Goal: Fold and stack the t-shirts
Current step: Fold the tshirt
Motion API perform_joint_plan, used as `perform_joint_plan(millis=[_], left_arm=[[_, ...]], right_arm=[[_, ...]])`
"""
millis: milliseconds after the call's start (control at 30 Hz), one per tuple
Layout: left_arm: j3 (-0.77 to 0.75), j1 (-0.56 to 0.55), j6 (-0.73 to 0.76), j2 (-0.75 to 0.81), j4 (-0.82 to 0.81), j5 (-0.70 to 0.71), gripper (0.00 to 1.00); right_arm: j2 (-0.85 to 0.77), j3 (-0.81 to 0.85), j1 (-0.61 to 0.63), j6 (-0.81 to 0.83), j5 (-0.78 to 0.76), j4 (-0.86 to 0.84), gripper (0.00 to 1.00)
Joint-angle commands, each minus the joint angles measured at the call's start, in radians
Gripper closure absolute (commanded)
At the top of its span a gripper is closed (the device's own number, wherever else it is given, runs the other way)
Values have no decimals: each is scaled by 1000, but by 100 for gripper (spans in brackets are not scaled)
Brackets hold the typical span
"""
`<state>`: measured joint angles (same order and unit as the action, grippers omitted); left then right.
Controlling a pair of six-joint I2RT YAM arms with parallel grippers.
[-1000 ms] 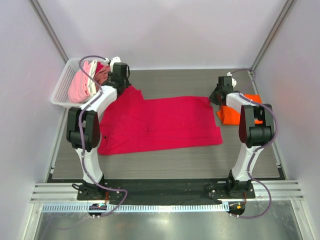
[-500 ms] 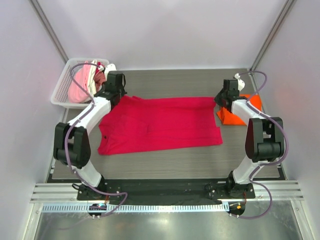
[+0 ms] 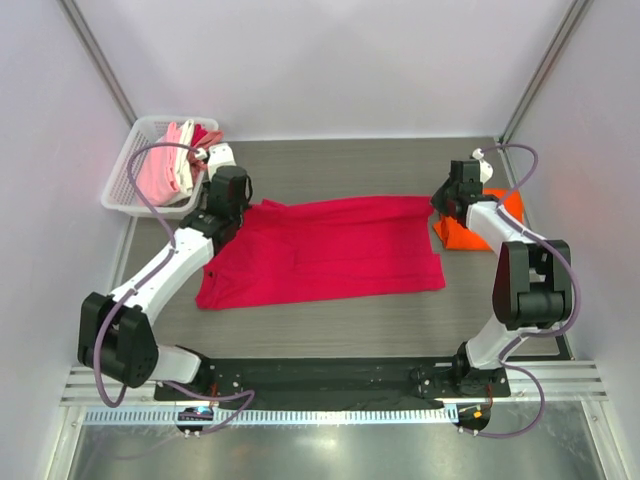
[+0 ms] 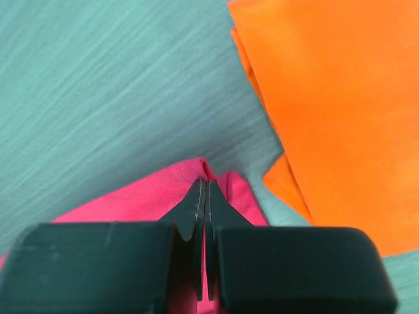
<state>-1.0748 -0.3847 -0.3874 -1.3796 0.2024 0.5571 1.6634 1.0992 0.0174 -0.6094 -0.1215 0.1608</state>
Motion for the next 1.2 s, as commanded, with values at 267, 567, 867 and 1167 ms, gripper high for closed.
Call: perform_joint_plan(millis=[267,567,867,1167], left_arm=[[113,-34,-21,132,3,93,100],[194,-77,-62,203,63,79,100],[334,-100,-201,254,123,40,100],[536,-111,-312,470,204,-74,59]], right_arm=[[-154,-97,-4,17,-18,34,99],[-206,-177,-5,34,-21,82,99],[-252,-298,-4,4,-53,77,91],[-477,-489,-1,-69,-84,-18,43]])
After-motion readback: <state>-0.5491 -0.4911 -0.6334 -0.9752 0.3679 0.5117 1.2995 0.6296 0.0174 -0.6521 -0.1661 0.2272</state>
